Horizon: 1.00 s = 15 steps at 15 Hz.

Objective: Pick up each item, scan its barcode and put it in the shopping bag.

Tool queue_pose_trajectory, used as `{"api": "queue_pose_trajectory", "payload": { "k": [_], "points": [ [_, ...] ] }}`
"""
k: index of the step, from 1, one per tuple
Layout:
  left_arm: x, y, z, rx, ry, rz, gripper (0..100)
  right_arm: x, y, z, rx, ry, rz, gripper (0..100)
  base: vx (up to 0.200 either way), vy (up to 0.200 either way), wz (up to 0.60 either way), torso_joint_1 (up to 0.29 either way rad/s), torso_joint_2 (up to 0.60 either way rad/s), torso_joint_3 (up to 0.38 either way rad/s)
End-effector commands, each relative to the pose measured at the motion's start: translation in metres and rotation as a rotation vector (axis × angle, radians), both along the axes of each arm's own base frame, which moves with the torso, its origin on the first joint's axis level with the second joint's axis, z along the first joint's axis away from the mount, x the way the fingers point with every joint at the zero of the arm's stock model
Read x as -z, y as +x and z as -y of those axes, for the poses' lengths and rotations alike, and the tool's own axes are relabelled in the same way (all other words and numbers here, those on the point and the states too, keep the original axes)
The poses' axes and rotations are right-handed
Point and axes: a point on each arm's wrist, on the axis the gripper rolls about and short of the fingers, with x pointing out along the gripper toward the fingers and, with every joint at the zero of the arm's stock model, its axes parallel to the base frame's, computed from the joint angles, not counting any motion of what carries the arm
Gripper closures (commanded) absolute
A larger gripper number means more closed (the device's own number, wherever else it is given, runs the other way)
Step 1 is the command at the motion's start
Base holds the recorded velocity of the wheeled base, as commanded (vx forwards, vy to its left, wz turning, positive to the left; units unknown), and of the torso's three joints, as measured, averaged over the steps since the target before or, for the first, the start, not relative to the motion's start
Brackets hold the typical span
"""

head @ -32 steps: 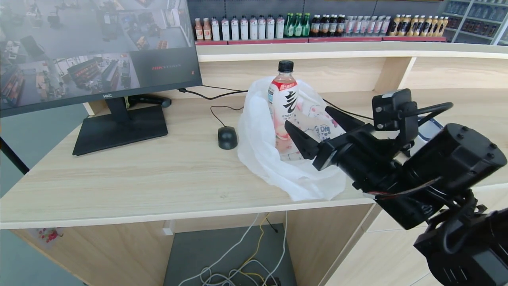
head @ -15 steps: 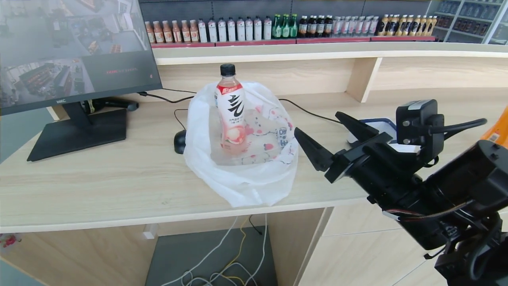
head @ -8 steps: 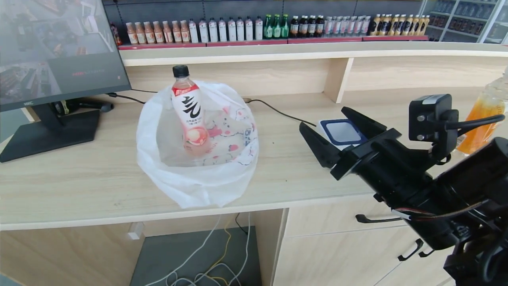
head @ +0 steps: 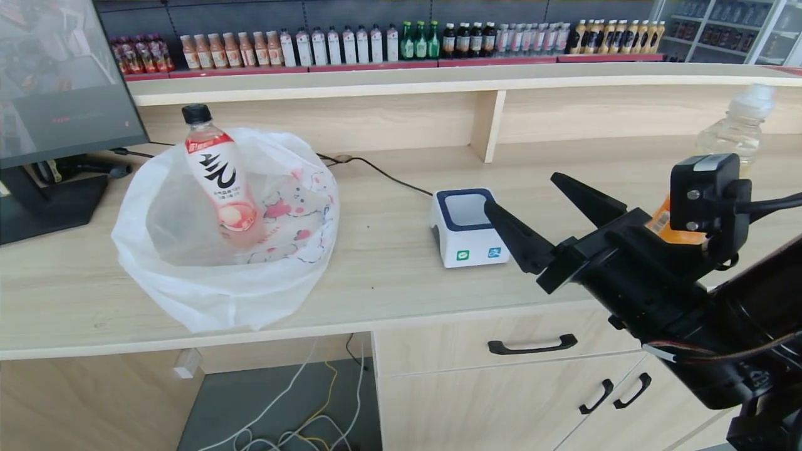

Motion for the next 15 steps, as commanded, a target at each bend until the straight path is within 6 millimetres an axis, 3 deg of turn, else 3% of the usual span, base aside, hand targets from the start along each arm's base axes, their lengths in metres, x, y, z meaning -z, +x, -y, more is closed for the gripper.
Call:
{"api": "queue_pose_trajectory", "payload": {
  "k": [1, 15],
  "points": [
    [0.0, 0.0, 0.0, 0.0, 0.0, 0.0, 0, -0.0012, -0.0026, 0.0018, -0.001, 0.003, 0.004, 0, 0.0, -0.2, 0.0, 0.002, 0.01, 0.007],
    [-0.0001, 0.0, 0.0, 0.0, -0.017, 0.001, 0, 0.0051, -0.0074, 0.0085, 0.01, -0.018, -0.018, 0, 0.0, -0.2, 0.0, 0.004, 0.0, 0.002]
  ]
}}
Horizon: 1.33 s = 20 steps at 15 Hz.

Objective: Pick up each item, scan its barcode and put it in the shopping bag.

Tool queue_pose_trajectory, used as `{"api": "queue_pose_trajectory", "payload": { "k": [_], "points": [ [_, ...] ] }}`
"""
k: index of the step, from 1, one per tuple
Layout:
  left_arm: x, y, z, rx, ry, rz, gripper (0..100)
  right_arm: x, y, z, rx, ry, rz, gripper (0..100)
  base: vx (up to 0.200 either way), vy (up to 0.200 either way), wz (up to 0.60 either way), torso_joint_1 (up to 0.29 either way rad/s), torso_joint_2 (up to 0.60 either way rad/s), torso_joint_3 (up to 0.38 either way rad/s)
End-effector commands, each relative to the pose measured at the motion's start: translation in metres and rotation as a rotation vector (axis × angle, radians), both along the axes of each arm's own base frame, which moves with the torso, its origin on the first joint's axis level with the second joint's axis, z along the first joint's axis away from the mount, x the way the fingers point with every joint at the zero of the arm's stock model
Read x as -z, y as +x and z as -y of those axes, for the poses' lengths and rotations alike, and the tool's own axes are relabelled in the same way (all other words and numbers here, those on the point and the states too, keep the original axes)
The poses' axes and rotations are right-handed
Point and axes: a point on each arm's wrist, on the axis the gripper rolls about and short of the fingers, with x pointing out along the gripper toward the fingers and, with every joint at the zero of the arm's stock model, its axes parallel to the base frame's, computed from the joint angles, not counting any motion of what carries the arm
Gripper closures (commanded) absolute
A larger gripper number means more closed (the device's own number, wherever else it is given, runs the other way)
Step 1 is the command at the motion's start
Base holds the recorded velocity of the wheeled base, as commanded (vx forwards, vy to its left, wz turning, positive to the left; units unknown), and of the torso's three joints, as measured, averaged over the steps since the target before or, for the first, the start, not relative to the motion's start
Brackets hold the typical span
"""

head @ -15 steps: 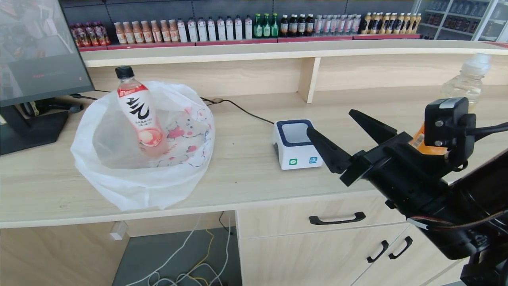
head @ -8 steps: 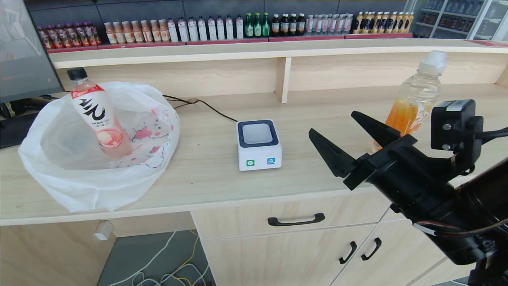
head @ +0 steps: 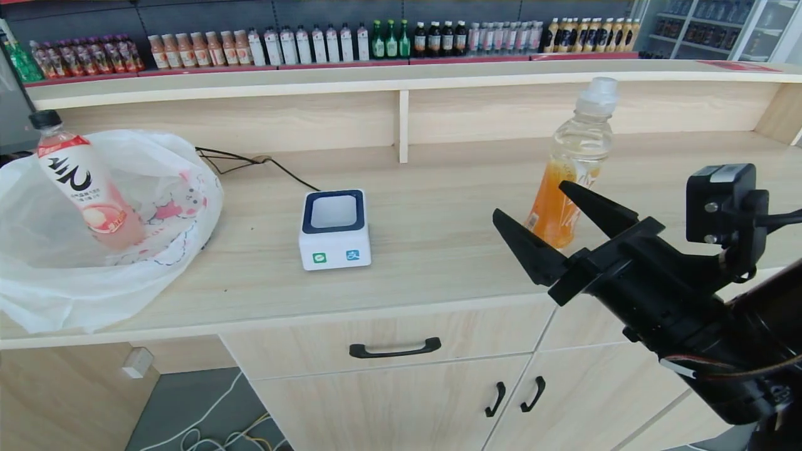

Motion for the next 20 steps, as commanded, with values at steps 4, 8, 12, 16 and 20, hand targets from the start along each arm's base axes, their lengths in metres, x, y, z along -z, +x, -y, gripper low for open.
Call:
{"api": "queue_pose_trajectory", "payload": {
  "k": [4, 8, 12, 16, 20],
  "points": [
    [0.0, 0.0, 0.0, 0.0, 0.005, 0.0, 0, 0.016, 0.019, 0.041, 0.19, -0.037, -0.059, 0, 0.0, -0.05, 0.0, 0.001, 0.0, -0.001],
    [0.0, 0.0, 0.0, 0.0, 0.007, 0.0, 0, 0.025, 0.037, 0.051, 0.265, -0.053, -0.089, 0, 0.0, 0.0, 0.0, 0.0, 0.0, 0.0],
    [0.0, 0.0, 0.0, 0.0, 0.005, 0.0, 0, 0.027, 0.054, 0.044, 0.296, -0.043, -0.09, 0, 0.0, 0.0, 0.0, 0.0, 0.0, 0.0],
    [0.0, 0.0, 0.0, 0.0, 0.005, 0.0, 0, 0.027, 0.073, 0.036, 0.294, -0.03, -0.079, 0, 0.0, 0.0, 0.0, 0.0, 0.0, 0.0],
    [0.0, 0.0, 0.0, 0.0, 0.005, 0.0, 0, 0.029, 0.09, 0.029, 0.295, -0.02, -0.065, 0, 0.0, 0.0, 0.0, 0.0, 0.0, 0.0]
  ]
}}
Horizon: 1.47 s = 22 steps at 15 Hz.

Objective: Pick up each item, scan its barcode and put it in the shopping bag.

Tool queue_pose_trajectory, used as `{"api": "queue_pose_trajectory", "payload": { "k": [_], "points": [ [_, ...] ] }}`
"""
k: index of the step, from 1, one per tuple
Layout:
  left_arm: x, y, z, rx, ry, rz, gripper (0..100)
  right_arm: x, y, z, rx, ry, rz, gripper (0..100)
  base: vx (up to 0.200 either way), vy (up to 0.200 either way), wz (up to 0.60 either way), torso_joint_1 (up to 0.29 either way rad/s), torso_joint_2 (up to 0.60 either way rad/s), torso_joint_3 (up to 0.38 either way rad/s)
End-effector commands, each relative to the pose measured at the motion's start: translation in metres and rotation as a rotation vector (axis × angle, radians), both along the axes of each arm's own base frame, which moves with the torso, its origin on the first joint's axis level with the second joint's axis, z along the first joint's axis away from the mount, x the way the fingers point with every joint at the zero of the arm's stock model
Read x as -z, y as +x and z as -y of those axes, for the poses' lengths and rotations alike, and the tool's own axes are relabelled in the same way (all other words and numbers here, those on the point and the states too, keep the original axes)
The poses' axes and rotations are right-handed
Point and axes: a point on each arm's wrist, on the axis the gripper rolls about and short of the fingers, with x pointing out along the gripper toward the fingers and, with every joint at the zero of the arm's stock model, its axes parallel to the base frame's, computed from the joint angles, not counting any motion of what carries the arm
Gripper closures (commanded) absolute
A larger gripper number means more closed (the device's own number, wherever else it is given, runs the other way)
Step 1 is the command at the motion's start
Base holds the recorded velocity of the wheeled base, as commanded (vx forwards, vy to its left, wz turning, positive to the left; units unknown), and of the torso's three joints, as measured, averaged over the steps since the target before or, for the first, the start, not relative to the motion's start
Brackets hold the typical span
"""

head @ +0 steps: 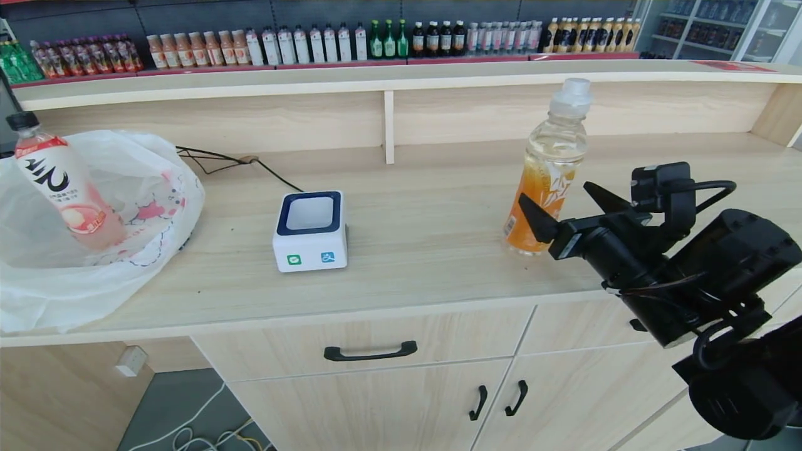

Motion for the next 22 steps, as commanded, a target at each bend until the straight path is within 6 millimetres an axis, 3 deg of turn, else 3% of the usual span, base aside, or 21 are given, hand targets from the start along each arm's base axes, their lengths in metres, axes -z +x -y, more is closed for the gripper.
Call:
{"api": "queue_pose_trajectory", "payload": {
  "k": [1, 9, 19, 20, 22],
  "points": [
    [0.0, 0.0, 0.0, 0.0, 0.0, 0.0, 0, 0.006, 0.012, -0.006, -0.002, -0.004, -0.007, 0, 0.0, 0.0, 0.0, 0.0, 0.0, 0.0],
    [0.0, 0.0, 0.0, 0.0, 0.0, 0.0, 0, 0.011, 0.048, -0.011, 0.015, 0.037, 0.019, 0, 0.0, 0.0, 0.0, 0.0, 0.0, 0.0],
    [0.0, 0.0, 0.0, 0.0, 0.0, 0.0, 0, 0.018, 0.068, -0.021, 0.007, 0.043, 0.03, 0, 0.0, 0.0, 0.0, 0.0, 0.0, 0.0],
    [0.0, 0.0, 0.0, 0.0, 0.0, 0.0, 0, 0.019, 0.068, -0.021, 0.005, 0.043, 0.029, 100, 0.0, 0.0, 0.0, 0.0, 0.0, 0.0],
    [0.0, 0.0, 0.0, 0.0, 0.0, 0.0, 0, 0.018, 0.069, -0.021, 0.006, 0.044, 0.033, 100, 0.0, 0.0, 0.0, 0.0, 0.0, 0.0]
  ]
}}
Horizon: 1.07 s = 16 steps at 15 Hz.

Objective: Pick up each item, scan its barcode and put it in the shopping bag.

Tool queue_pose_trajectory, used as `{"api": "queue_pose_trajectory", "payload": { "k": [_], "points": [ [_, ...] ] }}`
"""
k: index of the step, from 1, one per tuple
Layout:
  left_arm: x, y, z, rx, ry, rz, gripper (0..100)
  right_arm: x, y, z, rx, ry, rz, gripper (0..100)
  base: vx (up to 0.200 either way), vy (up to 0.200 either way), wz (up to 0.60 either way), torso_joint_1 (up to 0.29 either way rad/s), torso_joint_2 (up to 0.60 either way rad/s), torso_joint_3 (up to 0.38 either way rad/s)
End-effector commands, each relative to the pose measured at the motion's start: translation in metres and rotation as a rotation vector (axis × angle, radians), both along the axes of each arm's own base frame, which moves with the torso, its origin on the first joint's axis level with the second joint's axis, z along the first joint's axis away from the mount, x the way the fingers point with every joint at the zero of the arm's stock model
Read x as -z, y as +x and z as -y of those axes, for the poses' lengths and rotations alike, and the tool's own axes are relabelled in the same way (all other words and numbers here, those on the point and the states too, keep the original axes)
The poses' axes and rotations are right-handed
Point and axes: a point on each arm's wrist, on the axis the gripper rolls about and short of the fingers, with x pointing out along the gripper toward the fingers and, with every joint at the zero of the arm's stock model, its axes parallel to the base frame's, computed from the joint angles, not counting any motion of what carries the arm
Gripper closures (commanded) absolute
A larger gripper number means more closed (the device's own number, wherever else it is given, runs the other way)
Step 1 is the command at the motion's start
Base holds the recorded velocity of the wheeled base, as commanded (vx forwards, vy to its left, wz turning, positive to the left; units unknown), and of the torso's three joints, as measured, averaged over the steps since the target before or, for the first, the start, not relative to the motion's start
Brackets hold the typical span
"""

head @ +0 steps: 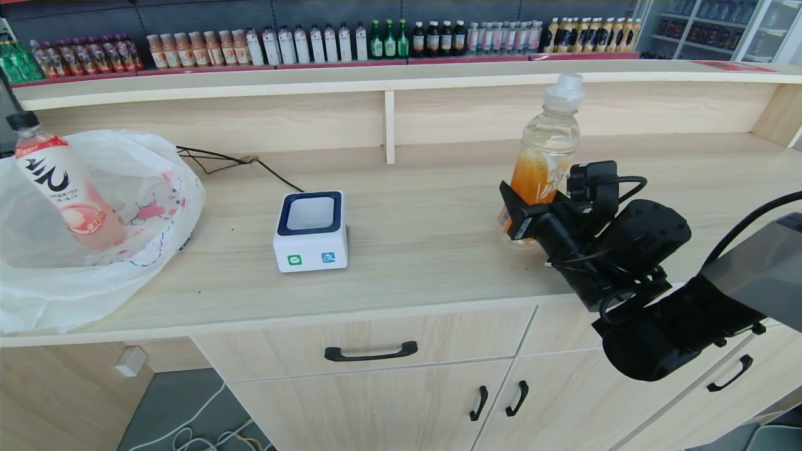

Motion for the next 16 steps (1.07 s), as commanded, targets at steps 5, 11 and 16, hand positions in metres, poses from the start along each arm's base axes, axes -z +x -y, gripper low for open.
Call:
{"api": "queue_pose_trajectory", "payload": {
  "k": [5, 11, 16],
  "points": [
    [0.0, 0.0, 0.0, 0.0, 0.0, 0.0, 0, 0.0, 0.0, 0.0, -0.003, 0.012, -0.001, 100, 0.0, 0.0, 0.0, 0.0, 0.0, 0.0],
    [0.0, 0.0, 0.0, 0.0, 0.0, 0.0, 0, -0.009, -0.007, -0.001, -0.009, 0.019, 0.016, 100, 0.0, 0.0, 0.0, 0.0, 0.0, 0.0],
    [0.0, 0.0, 0.0, 0.0, 0.0, 0.0, 0, -0.031, -0.025, 0.007, -0.008, 0.038, 0.059, 100, 0.0, 0.0, 0.0, 0.0, 0.0, 0.0]
  ]
}}
